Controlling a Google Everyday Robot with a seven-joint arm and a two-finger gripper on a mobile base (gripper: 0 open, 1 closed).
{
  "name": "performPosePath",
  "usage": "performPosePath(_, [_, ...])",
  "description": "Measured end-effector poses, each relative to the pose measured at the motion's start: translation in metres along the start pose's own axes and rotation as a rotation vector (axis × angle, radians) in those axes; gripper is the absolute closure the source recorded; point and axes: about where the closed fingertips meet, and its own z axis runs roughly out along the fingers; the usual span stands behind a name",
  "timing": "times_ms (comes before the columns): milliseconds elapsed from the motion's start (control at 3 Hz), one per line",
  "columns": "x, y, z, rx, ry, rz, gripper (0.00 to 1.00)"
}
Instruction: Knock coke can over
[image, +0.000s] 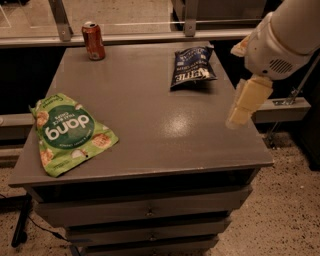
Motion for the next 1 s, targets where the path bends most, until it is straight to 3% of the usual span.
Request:
performPosePath(333, [-0.048, -0.01, 0.051, 0.006, -0.081, 0.023, 0.0])
performPosePath(1000, [-0.054, -0.019, 0.061, 0.035, -0.119, 0.057, 0.0])
